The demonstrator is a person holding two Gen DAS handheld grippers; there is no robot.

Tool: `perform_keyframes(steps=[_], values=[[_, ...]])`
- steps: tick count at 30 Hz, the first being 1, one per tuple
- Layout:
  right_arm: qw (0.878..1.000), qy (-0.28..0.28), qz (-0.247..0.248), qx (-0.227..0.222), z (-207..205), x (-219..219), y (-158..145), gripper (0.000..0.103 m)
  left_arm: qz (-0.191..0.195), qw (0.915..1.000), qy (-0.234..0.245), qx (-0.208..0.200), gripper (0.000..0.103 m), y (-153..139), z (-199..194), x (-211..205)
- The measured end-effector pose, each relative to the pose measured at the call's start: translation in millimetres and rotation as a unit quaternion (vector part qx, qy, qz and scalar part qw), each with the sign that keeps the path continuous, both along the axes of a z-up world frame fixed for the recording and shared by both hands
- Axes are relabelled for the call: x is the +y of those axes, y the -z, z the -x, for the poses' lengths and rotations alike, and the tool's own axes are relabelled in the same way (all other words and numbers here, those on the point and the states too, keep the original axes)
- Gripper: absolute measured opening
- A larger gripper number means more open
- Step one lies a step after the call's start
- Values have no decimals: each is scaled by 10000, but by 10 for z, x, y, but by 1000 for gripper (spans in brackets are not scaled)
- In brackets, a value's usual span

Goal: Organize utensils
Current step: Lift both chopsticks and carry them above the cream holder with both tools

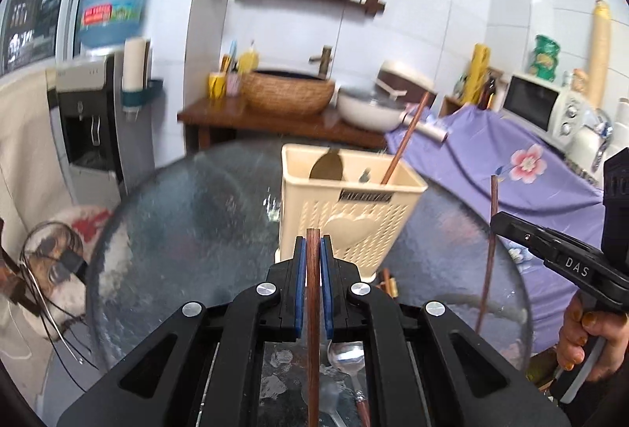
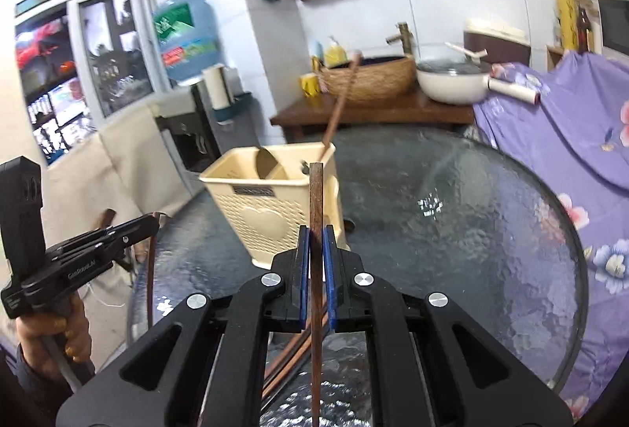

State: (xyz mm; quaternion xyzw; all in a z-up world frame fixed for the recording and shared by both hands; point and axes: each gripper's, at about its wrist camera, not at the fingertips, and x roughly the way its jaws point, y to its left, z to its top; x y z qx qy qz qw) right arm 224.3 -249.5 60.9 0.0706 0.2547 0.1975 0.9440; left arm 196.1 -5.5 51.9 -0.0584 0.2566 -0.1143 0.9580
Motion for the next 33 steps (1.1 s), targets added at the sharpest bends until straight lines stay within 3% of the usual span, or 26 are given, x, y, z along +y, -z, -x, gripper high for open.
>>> perform_keyframes(steps=[5,15,24,33], values=[[9994,-189,-260,-115,152,-56,-194,8,78,9995,88,-309,7,-248,181,52],[9981,-372,-153,-457,297,55,-480,8,268,9974,310,-587,7,-474,329,63],[9964,-549,-56,-650,131,176,-805,8,212,9944,435,-944,7,-814,315,8],[9940,-560,-4,-943,-163,299,-1367,8,250,9883,432,-1444,7,-1408,126,-91]])
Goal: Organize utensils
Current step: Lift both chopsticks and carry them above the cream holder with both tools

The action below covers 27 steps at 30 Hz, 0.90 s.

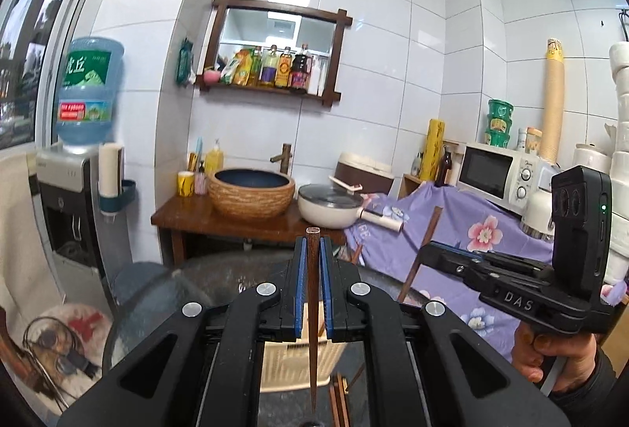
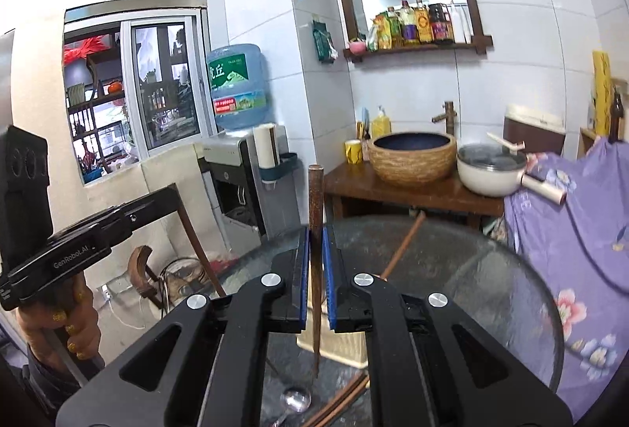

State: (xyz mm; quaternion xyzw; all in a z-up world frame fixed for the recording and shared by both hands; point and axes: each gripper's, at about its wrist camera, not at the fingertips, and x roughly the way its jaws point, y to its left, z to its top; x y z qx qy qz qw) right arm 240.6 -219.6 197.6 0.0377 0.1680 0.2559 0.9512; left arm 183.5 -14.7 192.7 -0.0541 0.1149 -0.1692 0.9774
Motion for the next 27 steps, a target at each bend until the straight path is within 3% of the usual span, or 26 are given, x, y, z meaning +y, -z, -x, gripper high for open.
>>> perform_keyframes(steps=[7,12,19,27], values=[[9994,229,-41,-263,-319,85,-460,8,-83,9992,-163,-350,7,-506,-266,-65],[9979,510,-37,-399,-558,94,-482,8,-198,9973,-565,-436,7,-607,-577,-44],[9963,825,48,-248,-818,123,-18,8,-184,9970,-747,-8,7,-139,-1023,20],[9957,802,-123,440,-1027,122,574,8,-94,9951,-719,672,7,463,-1283,70]])
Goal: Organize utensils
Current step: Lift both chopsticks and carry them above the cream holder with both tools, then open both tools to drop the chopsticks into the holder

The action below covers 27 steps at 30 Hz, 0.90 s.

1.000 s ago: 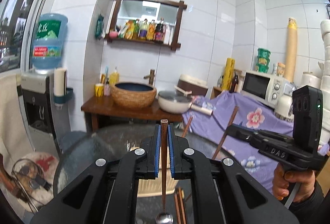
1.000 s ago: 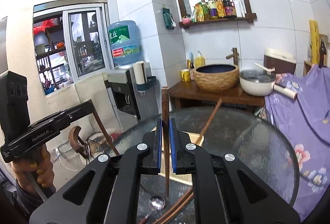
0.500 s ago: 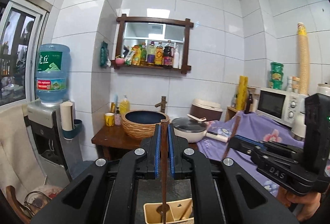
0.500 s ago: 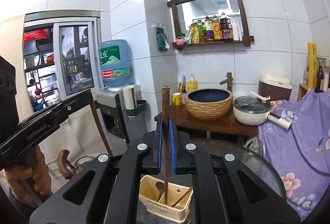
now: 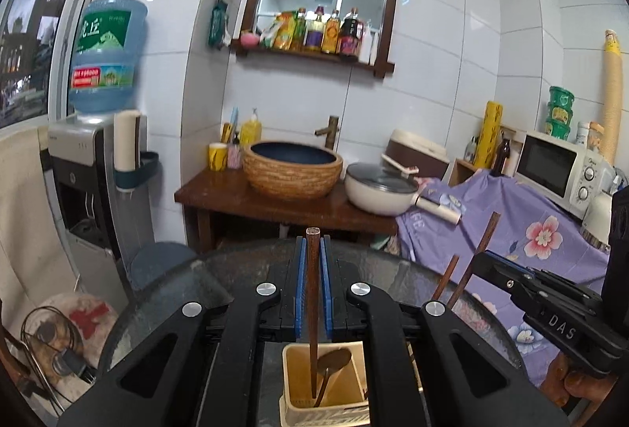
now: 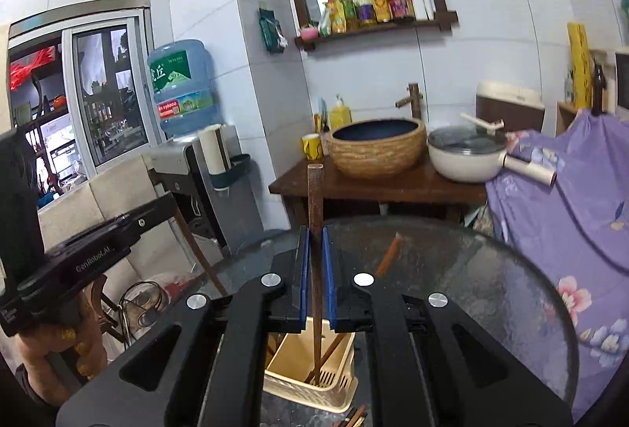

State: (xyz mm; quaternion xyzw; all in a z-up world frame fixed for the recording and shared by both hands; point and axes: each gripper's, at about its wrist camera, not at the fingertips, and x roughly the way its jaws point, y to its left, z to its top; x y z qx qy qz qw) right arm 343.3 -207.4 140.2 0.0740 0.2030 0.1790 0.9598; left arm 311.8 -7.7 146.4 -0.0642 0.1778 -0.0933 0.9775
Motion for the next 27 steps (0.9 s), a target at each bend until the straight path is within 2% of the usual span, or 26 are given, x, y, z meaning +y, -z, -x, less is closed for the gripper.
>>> perform_keyframes(steps=[7,20,21,22,23,24,25,27], values=[[9997,0,-49,253,-47,0,237,8,36,9996,47,268,7,232,-64,11],[9990,173,-148,377,-96,-69,378,8,89,9986,15,529,7,453,-154,41],[9991,200,-98,352,-86,-68,379,8,100,9986,19,522,12,458,-145,40],[9992,227,-47,332,-78,-63,382,15,85,9988,-7,485,27,455,-124,45],[9992,249,-25,302,-59,-64,391,23,80,9990,-28,447,37,452,-101,44],[9993,265,-43,272,-33,-70,401,42,129,9992,-28,387,55,443,-56,53],[9993,285,-68,243,-7,-80,406,52,183,9992,-14,343,64,441,-21,56],[9993,351,-47,140,85,-92,420,52,274,9993,33,238,73,436,95,62]])
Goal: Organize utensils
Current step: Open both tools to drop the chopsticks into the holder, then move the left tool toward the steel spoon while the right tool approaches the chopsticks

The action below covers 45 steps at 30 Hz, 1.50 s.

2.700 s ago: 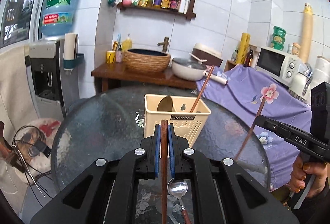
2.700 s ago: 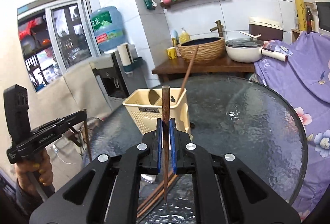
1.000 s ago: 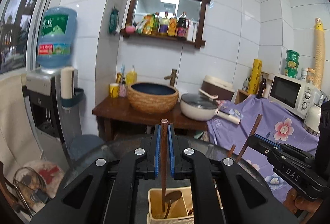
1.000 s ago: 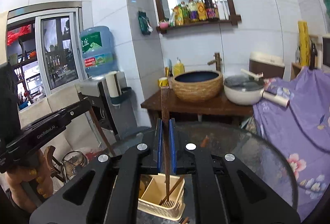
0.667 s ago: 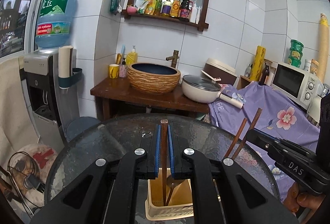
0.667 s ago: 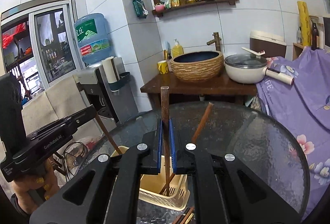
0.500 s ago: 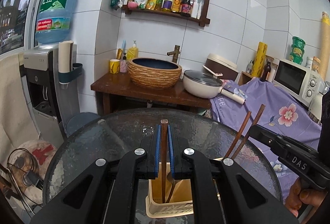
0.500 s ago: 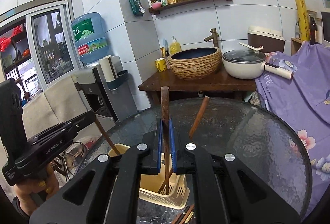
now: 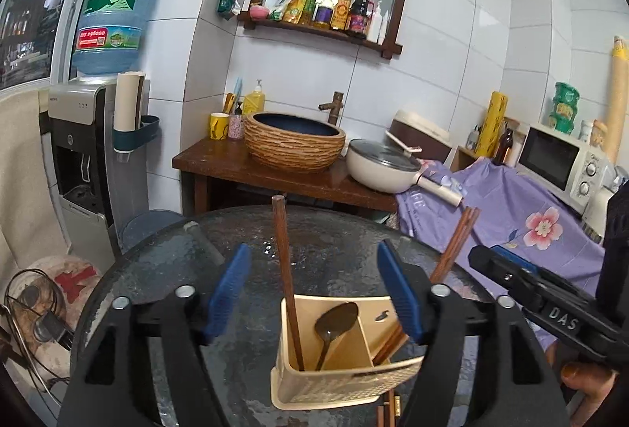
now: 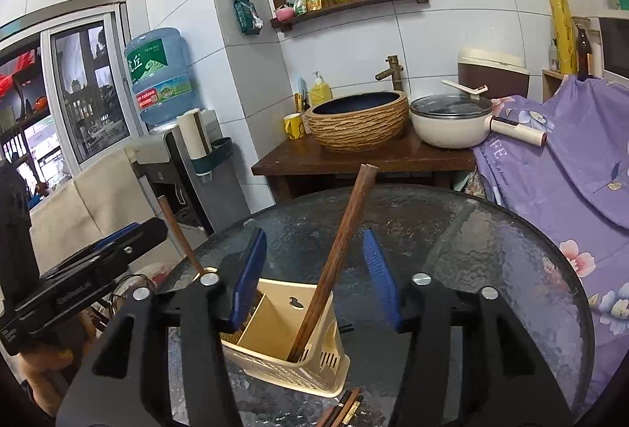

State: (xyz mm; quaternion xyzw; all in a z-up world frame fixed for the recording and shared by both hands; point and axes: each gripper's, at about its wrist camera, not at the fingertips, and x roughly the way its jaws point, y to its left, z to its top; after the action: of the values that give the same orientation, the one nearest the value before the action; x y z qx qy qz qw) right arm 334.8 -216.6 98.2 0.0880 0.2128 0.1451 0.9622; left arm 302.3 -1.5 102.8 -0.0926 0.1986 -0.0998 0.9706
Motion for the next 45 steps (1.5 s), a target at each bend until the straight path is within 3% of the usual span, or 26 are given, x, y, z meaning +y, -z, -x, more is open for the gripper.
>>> perform_keyframes(steps=[1,3,6,11,17,22,31,38,45], values=[[10000,38,37,-58,49,-4,9,52,-10,10000,-9,-38,83,6,55,-6],[9997,122,142,-132,177,-19,44,53,-84,9999,-79,-66,90,55,194,-4],[9991,155,392,-16,362,-34,200,60,-149,9997,-160,91,94,205,372,33],[9938,151,954,543,547,13,690,61,-513,9953,-332,755,95,692,581,71],[9820,7,1195,1462,718,92,1358,61,-823,9859,-288,1425,87,1231,823,27],[9748,-217,1382,1736,827,286,1649,61,-1008,9773,-46,1861,73,1552,1021,-51],[9631,-237,1968,1822,853,546,1796,61,-1083,9721,169,2076,70,1723,1231,-125],[9621,-147,1891,1958,926,142,1798,63,-1238,9693,266,2107,70,1782,1291,-233],[9683,183,1439,2035,986,-275,1761,63,-1251,9672,251,2196,70,1845,1339,-222]])
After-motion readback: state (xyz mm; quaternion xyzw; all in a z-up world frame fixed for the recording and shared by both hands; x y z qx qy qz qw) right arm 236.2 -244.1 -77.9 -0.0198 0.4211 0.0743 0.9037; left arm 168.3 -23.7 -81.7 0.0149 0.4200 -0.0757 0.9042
